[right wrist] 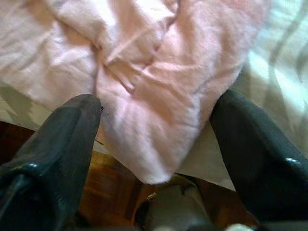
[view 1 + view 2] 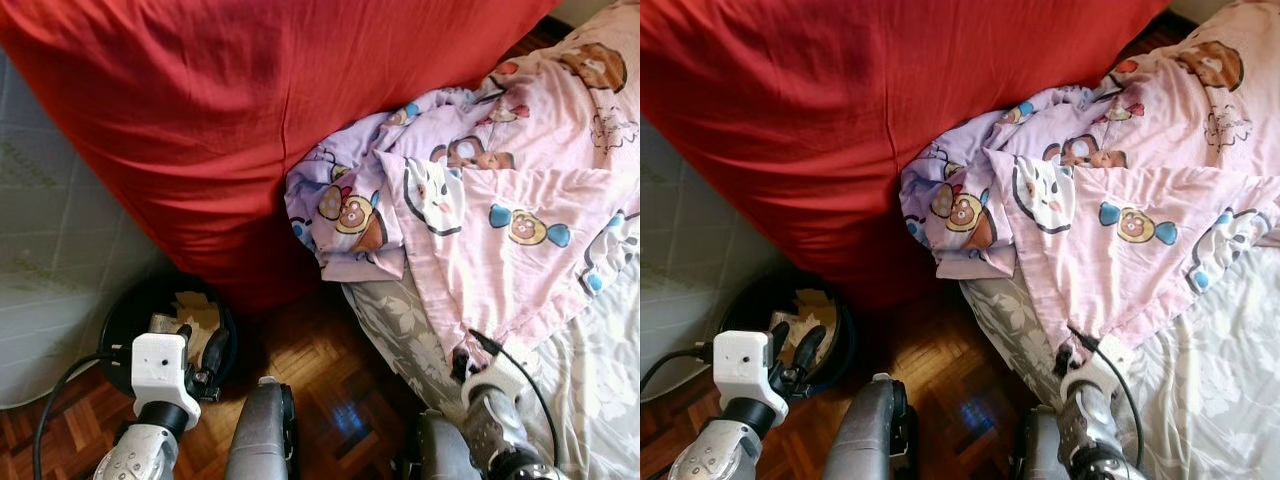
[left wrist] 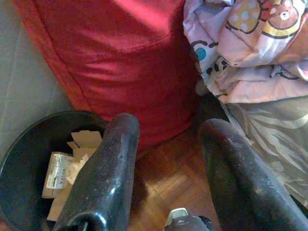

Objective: Clean up the room

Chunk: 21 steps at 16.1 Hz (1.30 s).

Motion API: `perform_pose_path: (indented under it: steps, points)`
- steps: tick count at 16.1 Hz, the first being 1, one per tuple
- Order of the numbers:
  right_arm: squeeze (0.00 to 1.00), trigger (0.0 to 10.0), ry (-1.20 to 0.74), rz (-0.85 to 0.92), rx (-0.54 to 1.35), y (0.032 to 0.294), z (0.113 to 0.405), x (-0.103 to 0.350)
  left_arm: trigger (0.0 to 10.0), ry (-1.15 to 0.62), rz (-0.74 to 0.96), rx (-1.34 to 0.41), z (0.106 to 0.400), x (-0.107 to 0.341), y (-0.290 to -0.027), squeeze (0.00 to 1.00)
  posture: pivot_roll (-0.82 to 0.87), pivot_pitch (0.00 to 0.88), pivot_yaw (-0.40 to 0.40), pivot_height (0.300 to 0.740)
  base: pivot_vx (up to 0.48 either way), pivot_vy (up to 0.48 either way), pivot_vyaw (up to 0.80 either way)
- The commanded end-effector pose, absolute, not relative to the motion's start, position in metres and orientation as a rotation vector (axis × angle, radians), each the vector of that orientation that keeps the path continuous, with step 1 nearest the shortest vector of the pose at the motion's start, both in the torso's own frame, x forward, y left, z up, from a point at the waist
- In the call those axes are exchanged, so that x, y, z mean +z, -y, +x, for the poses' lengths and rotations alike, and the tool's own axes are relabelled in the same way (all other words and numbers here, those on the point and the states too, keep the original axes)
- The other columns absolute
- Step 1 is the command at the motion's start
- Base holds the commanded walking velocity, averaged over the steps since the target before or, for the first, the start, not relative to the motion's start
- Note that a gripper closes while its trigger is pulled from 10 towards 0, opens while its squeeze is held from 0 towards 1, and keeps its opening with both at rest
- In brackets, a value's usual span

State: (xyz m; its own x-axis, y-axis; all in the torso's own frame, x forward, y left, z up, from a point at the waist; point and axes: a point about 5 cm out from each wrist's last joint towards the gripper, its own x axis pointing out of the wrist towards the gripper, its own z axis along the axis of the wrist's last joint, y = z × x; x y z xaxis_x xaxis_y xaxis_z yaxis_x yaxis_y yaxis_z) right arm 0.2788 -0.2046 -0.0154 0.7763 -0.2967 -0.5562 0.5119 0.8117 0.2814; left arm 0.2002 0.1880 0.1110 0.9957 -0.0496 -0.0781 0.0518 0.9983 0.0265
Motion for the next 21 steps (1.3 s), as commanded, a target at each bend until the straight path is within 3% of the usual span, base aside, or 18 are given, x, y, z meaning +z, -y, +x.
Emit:
perform_pose_path:
  steps: [1,2,13,21]
  points:
    - [0.00,2.4,-0.567,0.451,-0.461,0.201,0.269,-0.025,10.0,-0.115,0.043,-0.043,0.193,0.109,-0.192,0.00,0.25,0.369,0.079,0.646,0.000,0.000,0.00]
    - [0.00,0.0,-0.575,0.433,-0.447,0.199,0.269,-0.026,10.0,-0.129,0.046,-0.050,0.190,0.109,-0.192,0.00,0.25,0.371,0.080,0.646,0.000,0.000,0.00]
    - [0.00,0.0,-0.601,0.424,-0.491,0.209,0.258,-0.033,10.0,-0.169,0.050,-0.052,0.180,0.108,-0.193,0.00,0.26,0.371,0.088,0.646,0.000,0.000,0.00]
    - [0.00,0.0,-0.599,0.419,-0.498,0.212,0.260,-0.031,10.0,-0.170,0.046,-0.051,0.190,0.103,-0.192,0.00,0.24,0.326,0.076,0.646,0.000,0.000,0.00]
